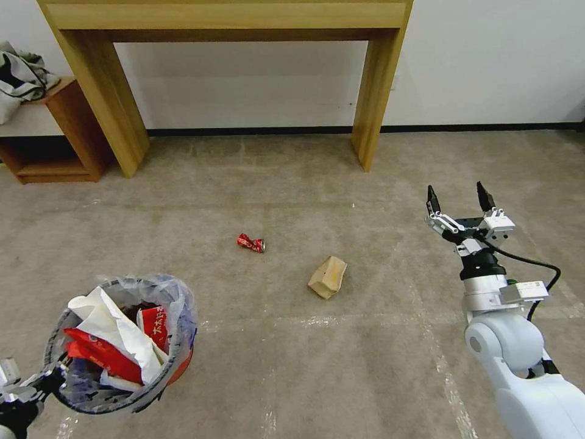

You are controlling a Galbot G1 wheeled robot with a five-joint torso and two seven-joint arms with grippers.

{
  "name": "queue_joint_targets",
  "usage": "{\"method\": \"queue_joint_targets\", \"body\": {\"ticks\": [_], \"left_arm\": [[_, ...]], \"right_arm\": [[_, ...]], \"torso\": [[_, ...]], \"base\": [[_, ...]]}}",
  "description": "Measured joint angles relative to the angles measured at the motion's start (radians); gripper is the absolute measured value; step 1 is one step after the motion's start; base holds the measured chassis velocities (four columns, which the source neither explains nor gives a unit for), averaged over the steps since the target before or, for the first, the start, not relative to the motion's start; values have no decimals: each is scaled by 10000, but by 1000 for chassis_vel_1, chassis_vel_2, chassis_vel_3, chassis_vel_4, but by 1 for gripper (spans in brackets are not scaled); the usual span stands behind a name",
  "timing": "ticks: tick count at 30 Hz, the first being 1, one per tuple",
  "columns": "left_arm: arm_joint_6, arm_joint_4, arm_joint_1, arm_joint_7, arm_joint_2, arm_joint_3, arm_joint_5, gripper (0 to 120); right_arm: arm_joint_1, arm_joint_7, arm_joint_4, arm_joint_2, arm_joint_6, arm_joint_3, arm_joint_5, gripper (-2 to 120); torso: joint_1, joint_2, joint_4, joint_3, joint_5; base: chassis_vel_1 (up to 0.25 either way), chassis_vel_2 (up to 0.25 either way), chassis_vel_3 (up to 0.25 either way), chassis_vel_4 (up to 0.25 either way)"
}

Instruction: Pick up the trash bin and place the garbage on the floor into it.

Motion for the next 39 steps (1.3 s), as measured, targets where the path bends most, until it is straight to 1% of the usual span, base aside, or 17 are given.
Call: {"method": "queue_joint_targets", "body": {"ticks": [24,29,34,39], "left_arm": [[-8,73,-45,34,18,7,33,1],[-8,92,17,39,35,-27,20,1],[-21,122,1,58,53,-26,7,1],[-26,155,-10,62,79,-17,8,1]], "right_arm": [[-33,-87,-189,14,14,-69,-232,100],[-11,-82,-190,58,6,-206,-290,100],[21,-60,-196,54,-16,-287,-326,100],[13,-64,-215,9,-11,-288,-320,100]], "torso": [[-2,0,1,-1,-2],[-2,0,3,-1,0],[0,0,0,2,-1],[3,0,5,3,-1]], "base": [[-5,3,4,-4],[-127,126,117,-100],[-195,183,184,-195],[-96,126,121,-124]]}}
